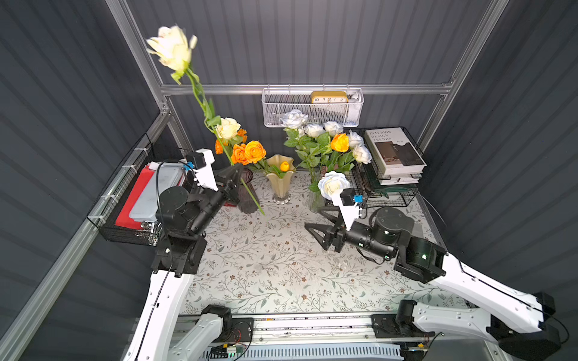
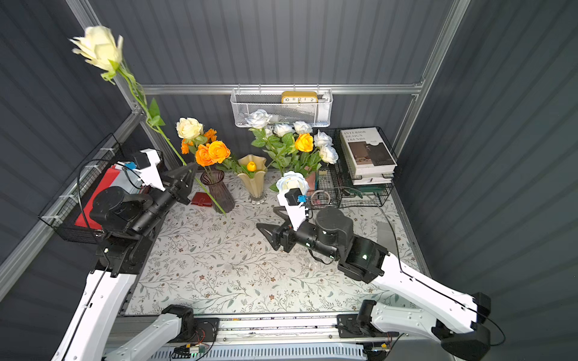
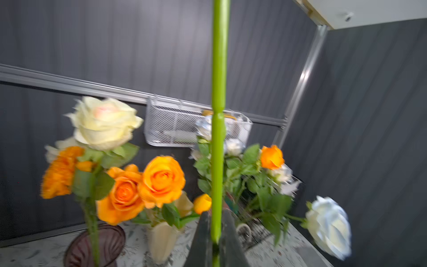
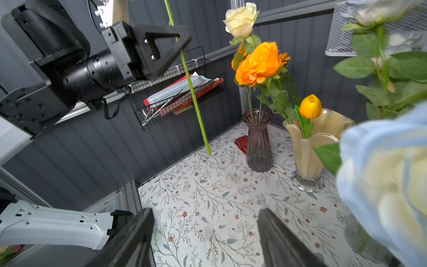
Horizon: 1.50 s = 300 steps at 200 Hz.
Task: Arrange the flowers in different vases according to their colors
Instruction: Insert the flower into the vase.
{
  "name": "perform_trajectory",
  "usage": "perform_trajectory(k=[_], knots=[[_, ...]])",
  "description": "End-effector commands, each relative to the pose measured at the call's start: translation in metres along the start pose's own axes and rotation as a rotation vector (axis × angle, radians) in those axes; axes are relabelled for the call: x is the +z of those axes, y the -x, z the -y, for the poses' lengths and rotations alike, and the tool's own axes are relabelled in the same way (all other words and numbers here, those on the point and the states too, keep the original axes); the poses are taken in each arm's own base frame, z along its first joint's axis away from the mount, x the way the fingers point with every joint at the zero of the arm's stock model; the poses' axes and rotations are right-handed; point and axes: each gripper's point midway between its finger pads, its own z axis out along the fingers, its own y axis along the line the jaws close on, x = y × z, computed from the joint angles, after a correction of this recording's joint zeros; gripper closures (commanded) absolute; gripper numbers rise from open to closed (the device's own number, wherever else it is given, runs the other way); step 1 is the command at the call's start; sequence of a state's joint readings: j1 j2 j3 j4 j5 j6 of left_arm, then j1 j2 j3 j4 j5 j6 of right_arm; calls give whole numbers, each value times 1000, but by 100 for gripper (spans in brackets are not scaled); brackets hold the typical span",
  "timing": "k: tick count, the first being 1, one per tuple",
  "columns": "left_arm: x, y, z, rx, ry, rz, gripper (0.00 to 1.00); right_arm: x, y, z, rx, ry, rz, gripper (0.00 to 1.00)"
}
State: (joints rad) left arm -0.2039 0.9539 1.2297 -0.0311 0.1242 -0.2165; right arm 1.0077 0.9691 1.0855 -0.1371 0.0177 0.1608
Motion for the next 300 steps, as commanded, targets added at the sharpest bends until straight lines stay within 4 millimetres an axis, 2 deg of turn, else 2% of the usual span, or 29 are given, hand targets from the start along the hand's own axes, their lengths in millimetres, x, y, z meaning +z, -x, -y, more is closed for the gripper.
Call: perform_trajectory(k=[1, 31, 59, 130, 175, 232, 289, 292, 300], knots=[[13, 24, -52, 101, 268, 120, 100, -8, -27, 28, 13, -122, -46, 24], [23, 38, -81, 117, 361, 232, 100, -15, -33, 36, 11, -146, -47, 24], [32, 33, -100, 133, 389, 267, 100, -12, -37, 42, 0, -157, -62, 24], [56, -14, -123, 178, 410, 287, 100, 3, -44, 50, 4, -136, -75, 24], [71, -44, -137, 197, 423, 288, 100, 0, -48, 51, 0, -122, -58, 24], [90, -61, -146, 198, 412, 283, 100, -4, -56, 53, -10, -119, -55, 24], [106, -108, -158, 177, 404, 178, 100, -9, -61, 56, -8, -125, -56, 24], [106, -109, -157, 172, 400, 174, 96, -9, -61, 56, -7, -127, -56, 24], [106, -110, -155, 169, 389, 167, 76, -10, -61, 55, -7, -124, -54, 24]])
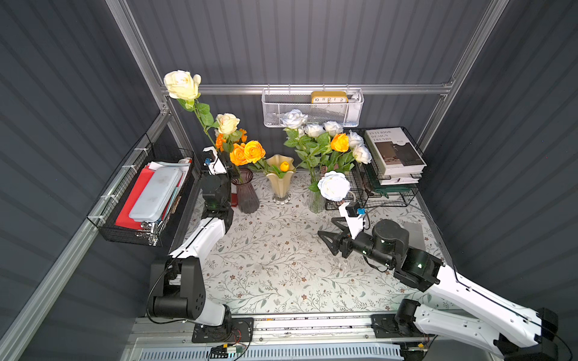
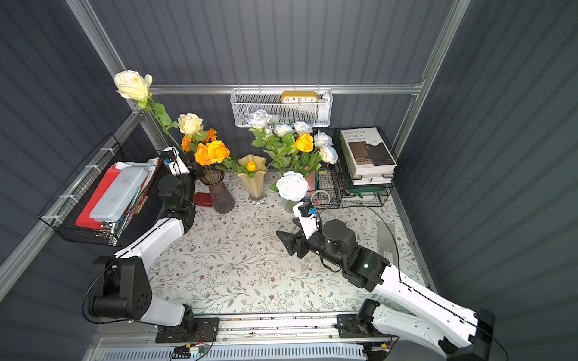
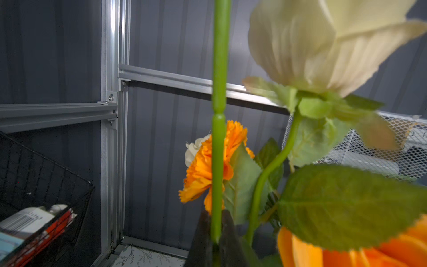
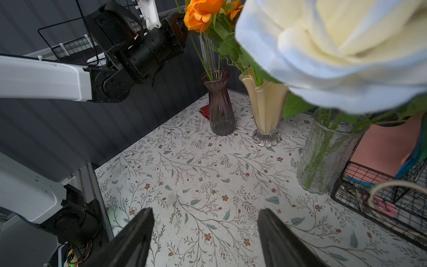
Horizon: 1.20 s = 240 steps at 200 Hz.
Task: Arrange the flowers in different vases according to their colors
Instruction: Insert the flower into the vase.
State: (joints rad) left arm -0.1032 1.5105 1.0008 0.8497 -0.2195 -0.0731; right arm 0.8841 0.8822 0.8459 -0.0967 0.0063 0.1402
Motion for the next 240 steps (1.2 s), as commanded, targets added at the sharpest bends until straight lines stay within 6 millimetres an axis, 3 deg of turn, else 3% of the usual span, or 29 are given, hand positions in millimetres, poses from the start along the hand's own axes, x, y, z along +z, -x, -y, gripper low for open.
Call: perform_trajectory(k=[1, 10, 26, 28, 31, 34, 70, 102, 141, 175, 211, 229, 240], knots=[[-2, 3, 5, -3, -35, 12, 74, -5, 7, -1, -4, 7, 32, 24], [-3, 2, 7, -10, -43, 4, 56, -6, 8, -1, -3, 9, 36, 24], [-6, -1, 10, -16, -48, -21, 33, -5, 8, -1, -1, 11, 37, 24], [-7, -1, 11, -16, -47, -24, 26, -6, 9, -1, -2, 13, 38, 24], [-7, -1, 12, -17, -47, -28, 6, -5, 8, -2, -3, 14, 37, 24], [-8, -1, 13, -18, -45, -31, 2, -5, 9, -2, -5, 16, 37, 24], [-31, 0, 16, -56, -32, -95, 1, -1, 8, -3, -8, 15, 10, 24], [-60, -20, 15, -112, -2, -216, 1, 3, -4, 8, 36, -22, -16, 24], [-99, -45, 17, -151, 27, -302, 1, 5, -53, 66, 215, -233, -172, 23], [-116, -56, 15, -172, 35, -334, 1, 6, -106, 103, 336, -349, -275, 22], [-131, -72, 20, -174, 26, -366, 1, -19, -148, 161, 460, -583, -290, 20], [-136, -91, 19, -159, 48, -404, 1, -33, -159, 185, 496, -673, -268, 2], [-138, -99, 19, -158, 56, -420, 1, -40, -161, 197, 511, -719, -250, 1]])
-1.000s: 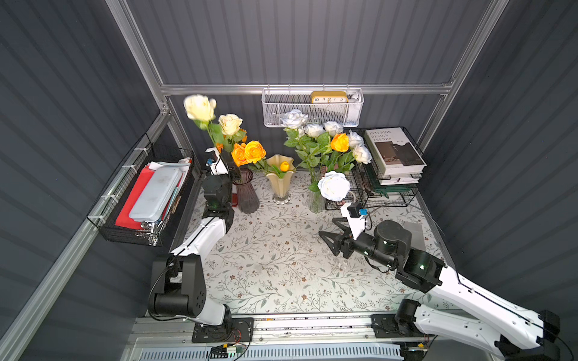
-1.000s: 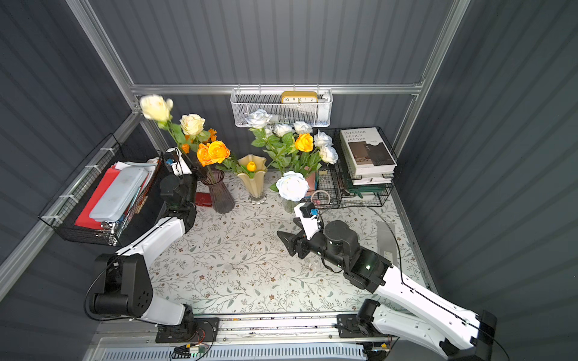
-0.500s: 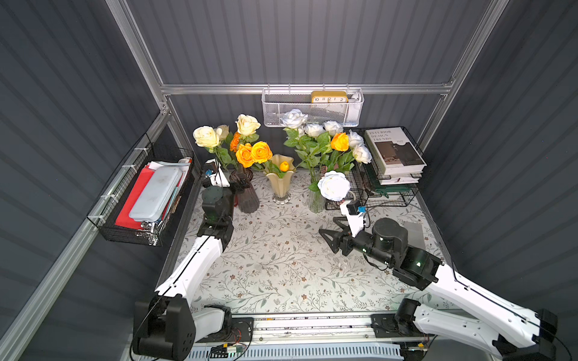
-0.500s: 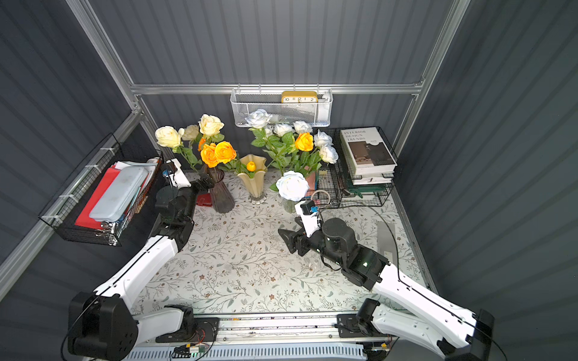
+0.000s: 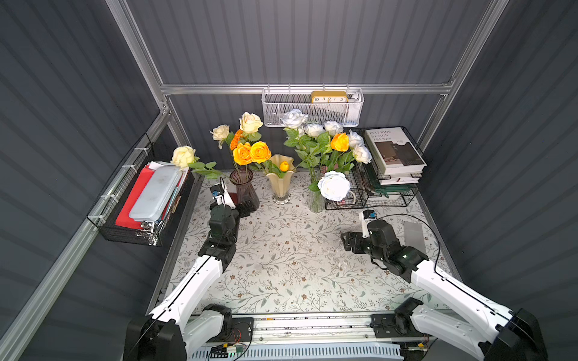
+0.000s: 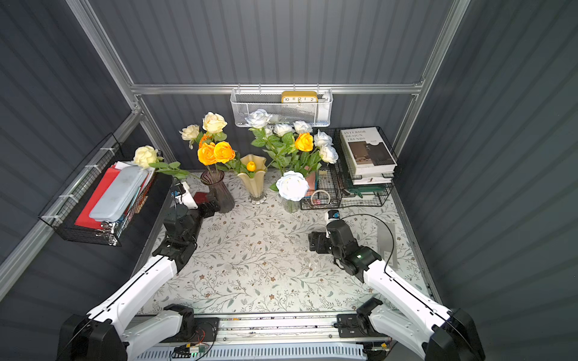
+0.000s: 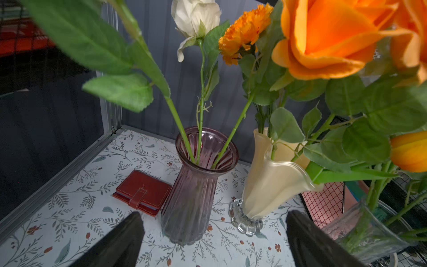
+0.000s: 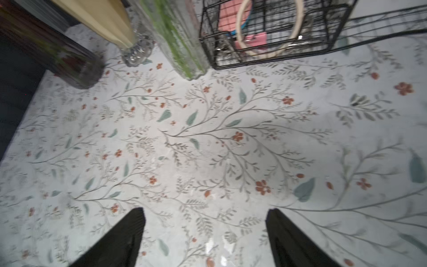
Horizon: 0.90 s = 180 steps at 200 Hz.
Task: Arrange the flowers in different vases according to their colors
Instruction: Insert the flower into the vase, then reset both arms
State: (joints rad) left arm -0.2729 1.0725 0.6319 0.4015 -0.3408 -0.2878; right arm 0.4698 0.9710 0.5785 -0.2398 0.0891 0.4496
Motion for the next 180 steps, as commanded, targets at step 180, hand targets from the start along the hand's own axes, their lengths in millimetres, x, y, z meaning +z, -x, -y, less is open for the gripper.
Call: perform_trajectory(k=[180], knots=[[35, -40, -116, 148, 345, 223, 1, -27, 69, 176, -4, -550, 570, 1]])
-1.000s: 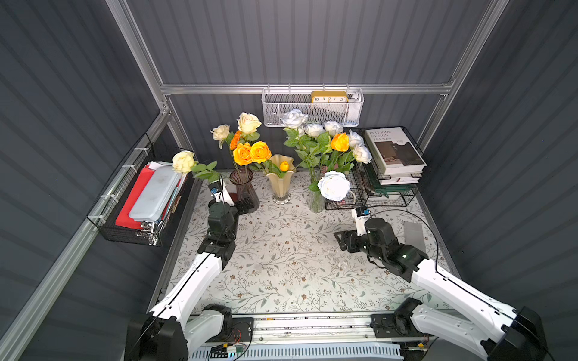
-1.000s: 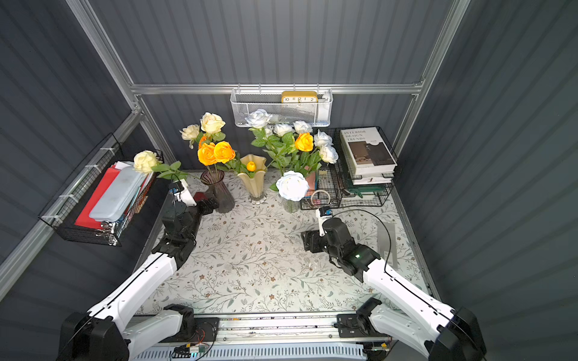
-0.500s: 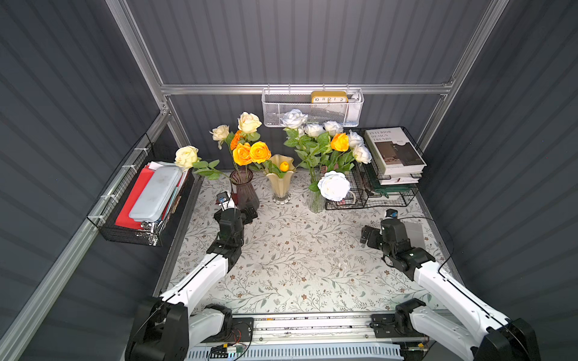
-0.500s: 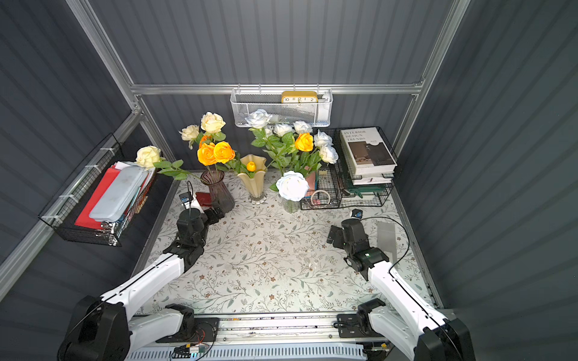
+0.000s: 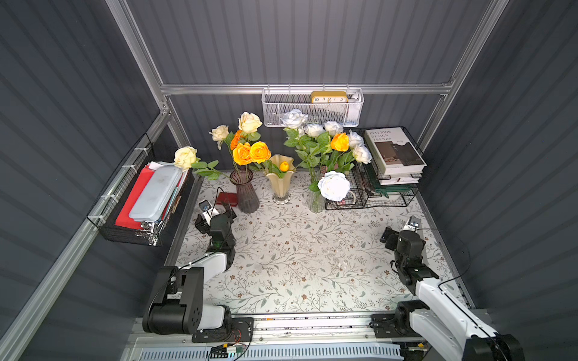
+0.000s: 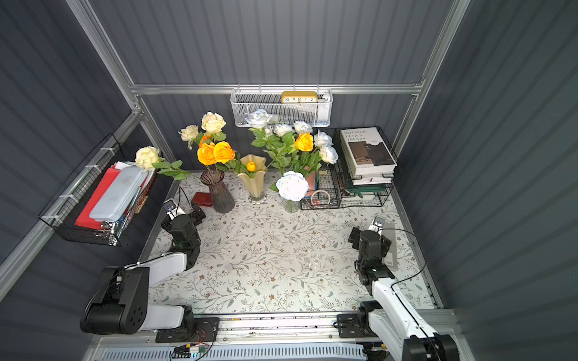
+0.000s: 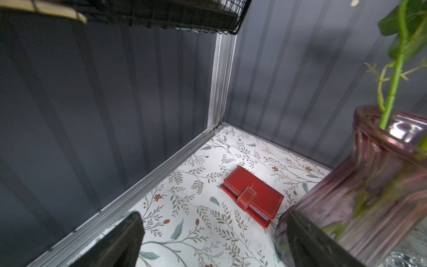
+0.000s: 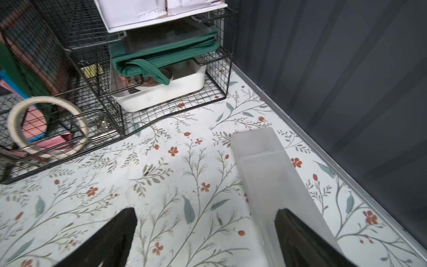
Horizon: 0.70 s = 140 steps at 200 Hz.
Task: Arrange the flowers in different vases according to their colors
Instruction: Reset both arms
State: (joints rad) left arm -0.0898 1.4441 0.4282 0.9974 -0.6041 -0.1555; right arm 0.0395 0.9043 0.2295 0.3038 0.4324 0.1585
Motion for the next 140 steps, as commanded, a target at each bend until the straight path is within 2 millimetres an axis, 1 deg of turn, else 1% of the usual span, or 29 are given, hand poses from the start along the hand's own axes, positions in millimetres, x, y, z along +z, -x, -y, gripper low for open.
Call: perform_trajectory(k=[1, 8, 18, 27, 34, 39, 44, 50, 54, 62, 67, 71, 77, 81, 86, 91, 94, 100, 107, 114, 118, 127, 136, 140], knots=[[5, 17, 15, 17, -79, 123, 1, 9, 33, -9, 20, 31, 140, 1], [5, 20, 22, 24, -125, 139, 1, 15, 32, -11, 12, 36, 149, 1], [6, 23, 21, 31, -136, 186, 1, 19, 35, -14, 15, 35, 178, 1], [13, 10, 19, 28, -139, 156, 1, 22, 36, -18, 14, 55, 185, 1], [11, 13, 20, 39, -159, 196, 1, 26, 39, -21, 8, 68, 192, 1], [12, 11, 20, 37, -163, 186, 1, 29, 42, -22, 5, 66, 202, 1], [14, 7, 19, 28, -163, 148, 1, 36, 39, -23, -4, 56, 184, 1], [16, 6, 18, 18, -173, 140, 1, 39, 38, -27, -13, 69, 176, 1], [16, 7, 15, 12, -173, 151, 1, 40, 37, -31, -18, 91, 172, 1], [21, -1, 11, -4, -167, 143, 1, 40, 37, -40, -12, 140, 167, 1], [24, 2, 9, 45, -150, 173, 1, 39, 35, -42, -2, 154, 158, 1], [25, 4, 11, 31, -162, 177, 1, 39, 33, -44, 8, 168, 151, 1], [28, -8, 11, -3, -169, 98, 1, 42, 31, -42, 20, 160, 163, 1], [29, -7, 10, -8, -173, 89, 1, 44, 29, -40, 37, 149, 177, 1], [29, -4, 8, -4, -167, 120, 1, 46, 25, -39, 49, 149, 191, 1], [28, 1, 9, 12, -171, 151, 1, 49, 20, -43, 42, 168, 195, 1], [29, -3, 10, 13, -174, 133, 1, 51, 17, -46, 36, 179, 196, 1], [31, -8, 9, -4, -169, 91, 1, 55, 19, -51, 23, 197, 232, 1], [31, -6, 9, -4, -170, 103, 1, 57, 23, -53, 25, 200, 270, 1], [31, -4, 9, -2, -174, 121, 1, 58, 17, -51, 25, 188, 236, 1], [31, -6, 9, -2, -173, 106, 1, 60, 14, -47, 25, 163, 202, 1], [33, -8, 9, -8, -174, 89, 1, 66, 13, -40, 36, 102, 118, 1], [33, -7, 8, -6, -174, 100, 1, 75, 16, -45, 27, 107, 71, 1], [34, -7, 8, -7, -175, 92, 1, 78, 17, -51, 3, 129, 76, 1]])
